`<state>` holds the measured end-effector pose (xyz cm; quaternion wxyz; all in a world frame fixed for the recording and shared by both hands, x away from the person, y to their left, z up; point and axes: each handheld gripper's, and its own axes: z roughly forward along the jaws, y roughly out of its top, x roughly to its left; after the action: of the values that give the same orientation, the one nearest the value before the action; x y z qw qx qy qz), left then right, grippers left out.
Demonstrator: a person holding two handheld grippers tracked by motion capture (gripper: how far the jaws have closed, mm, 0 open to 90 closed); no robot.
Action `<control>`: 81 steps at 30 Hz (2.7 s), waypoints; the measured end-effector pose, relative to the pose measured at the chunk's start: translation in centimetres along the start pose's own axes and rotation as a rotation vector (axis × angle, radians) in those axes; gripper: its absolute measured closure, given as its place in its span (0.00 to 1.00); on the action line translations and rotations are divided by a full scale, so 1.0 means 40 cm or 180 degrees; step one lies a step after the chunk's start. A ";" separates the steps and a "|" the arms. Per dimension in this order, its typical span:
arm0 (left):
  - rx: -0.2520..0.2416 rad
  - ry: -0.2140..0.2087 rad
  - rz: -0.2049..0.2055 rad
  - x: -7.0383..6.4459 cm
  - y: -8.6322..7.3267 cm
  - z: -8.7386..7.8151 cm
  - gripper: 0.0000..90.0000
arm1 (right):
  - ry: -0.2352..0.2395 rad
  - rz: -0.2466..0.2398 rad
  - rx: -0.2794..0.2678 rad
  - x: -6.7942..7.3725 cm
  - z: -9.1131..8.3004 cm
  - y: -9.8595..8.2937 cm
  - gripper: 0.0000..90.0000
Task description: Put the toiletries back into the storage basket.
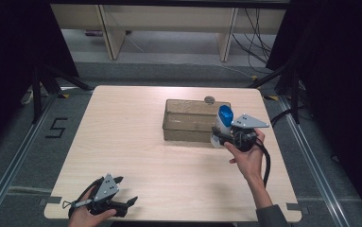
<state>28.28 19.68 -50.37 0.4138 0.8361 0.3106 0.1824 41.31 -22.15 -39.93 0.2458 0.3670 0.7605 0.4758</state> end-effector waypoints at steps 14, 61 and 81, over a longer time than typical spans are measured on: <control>-0.0007 -0.0007 0.0008 0.000 0.000 0.002 0.17 | -0.0210 0.0007 -0.0001 -0.048 -0.015 0.021 0.61; -0.0002 0.0003 -0.0001 0.004 0.000 0.000 0.17 | -0.0430 0.0071 0.0038 -0.163 0.102 0.032 0.61; 0.0024 -0.0019 0.0016 0.005 0.001 -0.003 0.17 | -0.0409 0.0141 0.0220 -0.170 0.126 0.005 0.61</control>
<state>28.38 19.86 -50.26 0.4111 0.8390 0.3079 0.1797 49.15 -24.77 -41.74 0.2707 0.4218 0.7509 0.4300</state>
